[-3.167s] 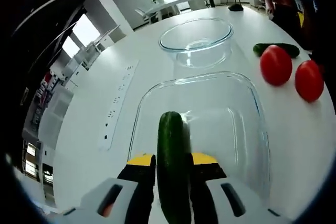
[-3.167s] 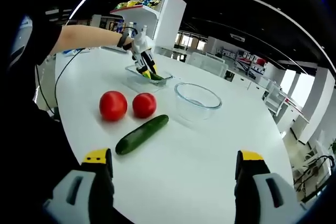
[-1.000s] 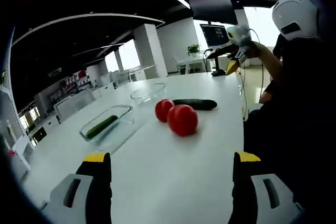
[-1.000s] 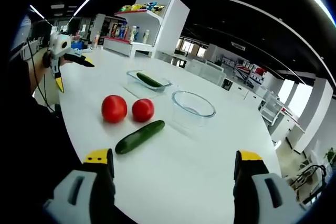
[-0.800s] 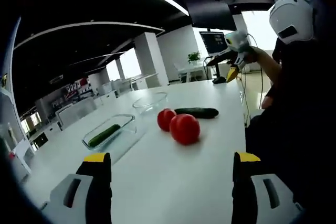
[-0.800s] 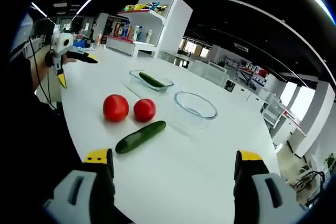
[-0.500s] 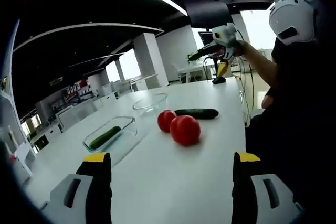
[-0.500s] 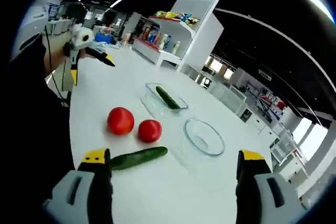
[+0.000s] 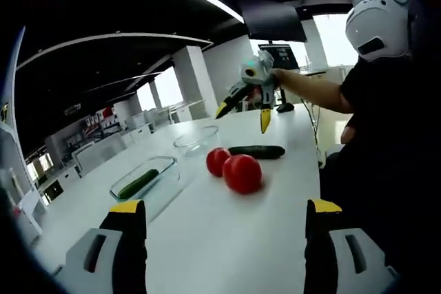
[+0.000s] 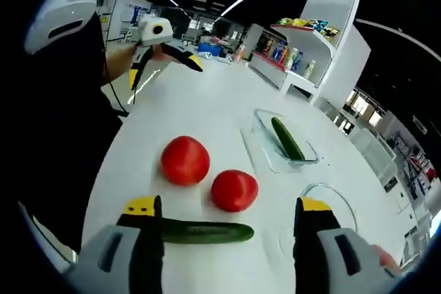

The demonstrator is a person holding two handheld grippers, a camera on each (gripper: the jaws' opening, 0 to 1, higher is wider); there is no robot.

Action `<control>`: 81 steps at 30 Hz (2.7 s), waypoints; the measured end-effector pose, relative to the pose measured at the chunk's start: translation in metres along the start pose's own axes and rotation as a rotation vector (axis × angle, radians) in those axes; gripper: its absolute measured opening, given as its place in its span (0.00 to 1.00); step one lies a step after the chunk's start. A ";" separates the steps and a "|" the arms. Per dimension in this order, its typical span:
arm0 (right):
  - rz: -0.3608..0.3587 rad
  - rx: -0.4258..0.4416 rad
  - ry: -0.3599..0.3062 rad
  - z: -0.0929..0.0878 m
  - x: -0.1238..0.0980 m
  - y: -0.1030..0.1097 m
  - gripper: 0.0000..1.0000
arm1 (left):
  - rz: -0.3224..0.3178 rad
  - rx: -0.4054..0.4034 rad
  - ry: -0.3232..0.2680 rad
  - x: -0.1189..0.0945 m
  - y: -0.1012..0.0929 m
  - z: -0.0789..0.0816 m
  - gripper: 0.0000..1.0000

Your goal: Sort the scattered tomatoes and cucumbers on the table and place them into their respective storage containers

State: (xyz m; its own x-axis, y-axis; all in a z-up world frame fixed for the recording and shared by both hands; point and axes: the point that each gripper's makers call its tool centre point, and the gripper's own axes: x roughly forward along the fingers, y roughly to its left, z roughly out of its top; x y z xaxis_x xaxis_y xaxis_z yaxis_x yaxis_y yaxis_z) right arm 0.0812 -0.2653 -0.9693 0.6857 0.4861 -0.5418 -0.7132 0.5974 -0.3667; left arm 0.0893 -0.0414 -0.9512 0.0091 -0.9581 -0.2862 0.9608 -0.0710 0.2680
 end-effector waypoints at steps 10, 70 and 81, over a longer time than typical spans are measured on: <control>0.137 0.036 0.017 -0.002 0.035 0.003 0.69 | -0.017 0.003 -0.028 0.000 -0.003 0.008 0.95; 0.259 0.166 0.131 -0.030 0.090 0.006 0.46 | -0.092 -0.020 0.009 0.004 -0.021 -0.001 0.95; 0.215 0.180 0.162 -0.030 0.091 0.007 0.45 | -0.088 -0.013 0.011 0.004 -0.021 -0.002 0.95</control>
State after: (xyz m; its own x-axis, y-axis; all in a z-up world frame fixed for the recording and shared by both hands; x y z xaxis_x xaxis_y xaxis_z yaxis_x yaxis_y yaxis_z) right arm 0.1341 -0.2364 -1.0439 0.4794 0.5144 -0.7111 -0.7924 0.6020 -0.0988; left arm 0.0701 -0.0434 -0.9603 -0.0730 -0.9453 -0.3181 0.9616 -0.1514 0.2291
